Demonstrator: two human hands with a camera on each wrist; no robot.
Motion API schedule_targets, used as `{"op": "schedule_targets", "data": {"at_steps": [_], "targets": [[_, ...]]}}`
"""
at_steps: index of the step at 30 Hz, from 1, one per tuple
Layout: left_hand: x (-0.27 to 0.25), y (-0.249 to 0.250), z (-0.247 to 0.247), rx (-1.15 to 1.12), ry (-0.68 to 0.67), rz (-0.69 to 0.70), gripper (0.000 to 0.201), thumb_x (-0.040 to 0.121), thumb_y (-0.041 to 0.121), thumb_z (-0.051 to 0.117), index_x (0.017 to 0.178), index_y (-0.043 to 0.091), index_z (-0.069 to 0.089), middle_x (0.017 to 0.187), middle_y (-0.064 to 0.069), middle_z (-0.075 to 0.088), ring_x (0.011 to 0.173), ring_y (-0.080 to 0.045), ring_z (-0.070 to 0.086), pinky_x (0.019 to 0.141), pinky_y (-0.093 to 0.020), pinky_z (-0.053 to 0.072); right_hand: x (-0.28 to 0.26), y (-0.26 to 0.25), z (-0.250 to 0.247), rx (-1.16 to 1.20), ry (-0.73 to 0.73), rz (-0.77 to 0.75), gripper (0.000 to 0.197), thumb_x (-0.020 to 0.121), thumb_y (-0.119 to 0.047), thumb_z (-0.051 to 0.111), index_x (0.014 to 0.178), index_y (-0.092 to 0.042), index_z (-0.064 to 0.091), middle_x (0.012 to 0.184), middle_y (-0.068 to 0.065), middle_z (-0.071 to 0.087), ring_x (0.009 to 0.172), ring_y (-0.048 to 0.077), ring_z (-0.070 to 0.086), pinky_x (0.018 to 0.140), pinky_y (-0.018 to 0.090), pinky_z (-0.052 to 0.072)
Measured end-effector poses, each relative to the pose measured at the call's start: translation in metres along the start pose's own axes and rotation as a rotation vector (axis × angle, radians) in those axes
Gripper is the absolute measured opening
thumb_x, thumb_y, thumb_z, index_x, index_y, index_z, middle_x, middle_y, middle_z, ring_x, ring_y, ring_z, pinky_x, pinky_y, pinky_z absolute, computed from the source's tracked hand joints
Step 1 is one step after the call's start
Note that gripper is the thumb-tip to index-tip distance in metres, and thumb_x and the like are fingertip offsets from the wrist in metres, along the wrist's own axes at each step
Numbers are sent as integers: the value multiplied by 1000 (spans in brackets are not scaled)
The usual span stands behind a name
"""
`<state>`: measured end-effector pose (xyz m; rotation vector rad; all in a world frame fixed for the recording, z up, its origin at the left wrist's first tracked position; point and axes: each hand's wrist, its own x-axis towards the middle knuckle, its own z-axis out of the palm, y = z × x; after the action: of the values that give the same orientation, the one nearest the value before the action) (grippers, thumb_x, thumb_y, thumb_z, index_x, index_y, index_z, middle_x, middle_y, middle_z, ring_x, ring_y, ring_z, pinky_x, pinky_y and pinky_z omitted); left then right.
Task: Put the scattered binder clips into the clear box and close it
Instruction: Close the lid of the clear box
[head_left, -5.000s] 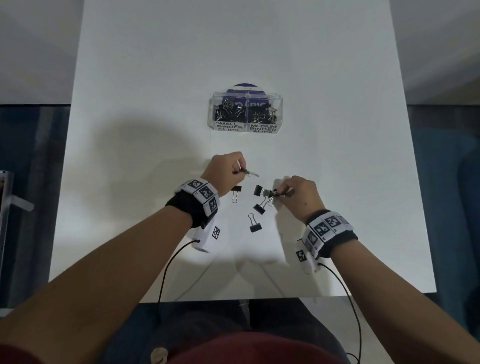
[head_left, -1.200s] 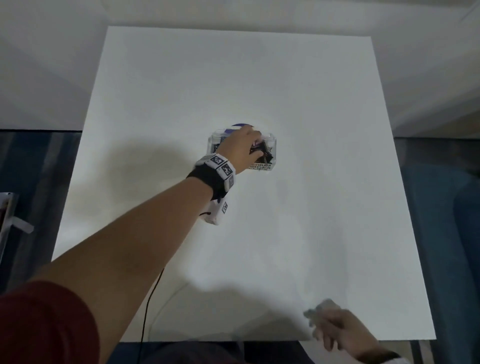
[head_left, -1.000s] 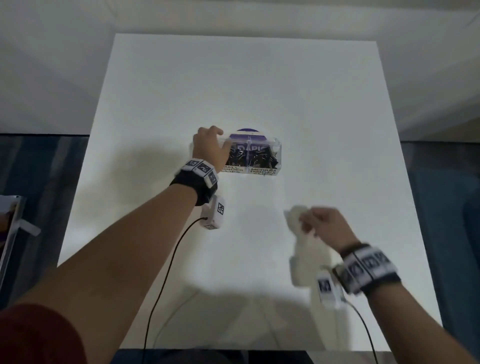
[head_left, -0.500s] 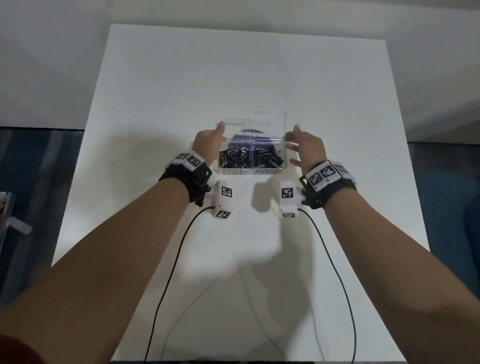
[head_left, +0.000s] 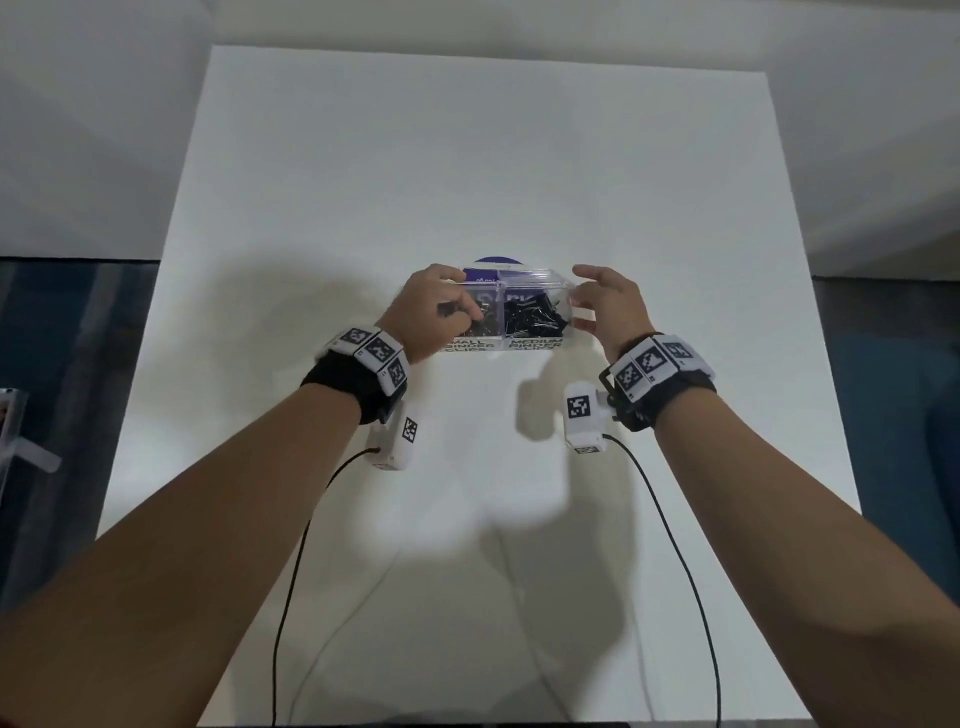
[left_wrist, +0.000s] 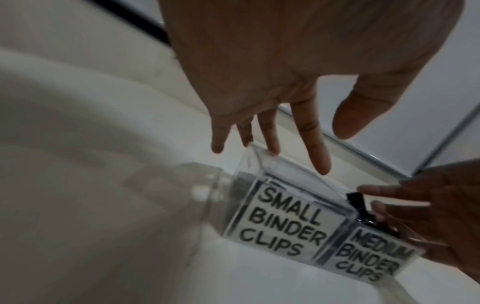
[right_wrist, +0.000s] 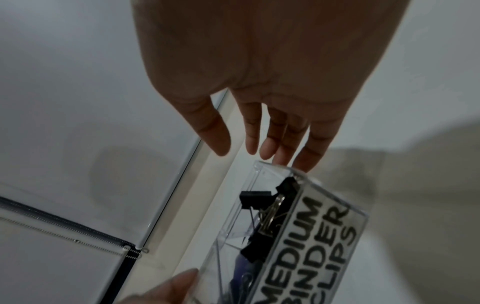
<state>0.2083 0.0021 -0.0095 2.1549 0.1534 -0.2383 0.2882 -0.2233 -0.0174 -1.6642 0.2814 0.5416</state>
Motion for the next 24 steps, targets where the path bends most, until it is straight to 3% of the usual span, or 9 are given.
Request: {"op": "schedule_targets", "data": {"at_steps": [4, 7, 9, 14, 18, 19, 21, 22, 24], "targets": [[25, 15, 13, 180, 52, -59, 18, 84, 28, 54, 96, 19, 62, 110, -7, 61, 104, -25, 55, 98, -42, 43, -17, 11, -6, -338, 44, -190, 32, 76, 3, 62, 97, -22, 63, 94, 3, 55, 86, 18, 57, 75, 27, 49], [48, 30, 26, 281, 1, -225, 28, 89, 42, 46, 109, 23, 50, 105, 2, 66, 98, -23, 58, 101, -43, 32, -28, 25, -6, -581, 46, -394, 19, 78, -6, 65, 93, -18, 66, 104, 8, 52, 91, 16, 54, 79, 25, 45], [57, 41, 28, 246, -6, -256, 39, 90, 49, 44, 116, 21, 47, 102, 1, 65, 91, -22, 58, 93, -39, 33, -31, 32, -5, -603, 41, -443, 17, 80, -7, 62, 95, -14, 67, 104, 9, 54, 92, 17, 57, 79, 28, 48], [63, 48, 22, -154, 146, -337, 54, 86, 55, 48, 125, 18, 43, 110, -2, 63, 91, -21, 64, 79, -35, 54, -29, 37, -4, -270, 140, -244, 15, 85, -3, 52, 93, -15, 56, 94, 2, 65, 91, 24, 65, 82, 37, 56], [45, 52, 20, -274, 181, -228, 41, 92, 48, 44, 120, 19, 50, 104, -5, 70, 76, -11, 62, 57, -20, 45, -30, 33, -10, 158, 109, -32, 12, 95, -17, 44, 103, -11, 52, 92, 7, 65, 89, 26, 63, 79, 39, 54], [38, 50, 22, -223, 159, -155, 35, 93, 47, 43, 114, 21, 54, 104, -4, 69, 71, -8, 59, 60, -19, 47, -31, 31, -11, 160, 93, -27, 20, 97, -25, 42, 109, -13, 53, 92, 7, 65, 90, 26, 62, 79, 39, 54], [23, 39, 29, 25, 90, 12, 30, 93, 49, 42, 100, 27, 61, 107, 1, 67, 83, -11, 60, 98, -40, 46, -33, 31, -13, 58, 48, -69, 33, 99, -39, 33, 120, -23, 52, 95, 4, 63, 91, 24, 62, 81, 39, 54], [16, 32, 34, 206, 53, 77, 28, 93, 48, 42, 98, 29, 62, 110, 4, 63, 96, -12, 59, 112, -54, 26, -34, 31, -12, -33, 20, -109, 37, 100, -44, 28, 125, -28, 51, 100, 4, 62, 93, 23, 61, 82, 38, 53], [4, 21, 41, 510, -13, 170, 29, 93, 43, 44, 115, 31, 59, 128, 7, 54, 119, -15, 51, 114, -63, 3, -37, 38, -11, -291, -38, -228, 41, 100, -47, 25, 131, -32, 48, 112, 5, 59, 104, 23, 58, 92, 40, 49]]}}
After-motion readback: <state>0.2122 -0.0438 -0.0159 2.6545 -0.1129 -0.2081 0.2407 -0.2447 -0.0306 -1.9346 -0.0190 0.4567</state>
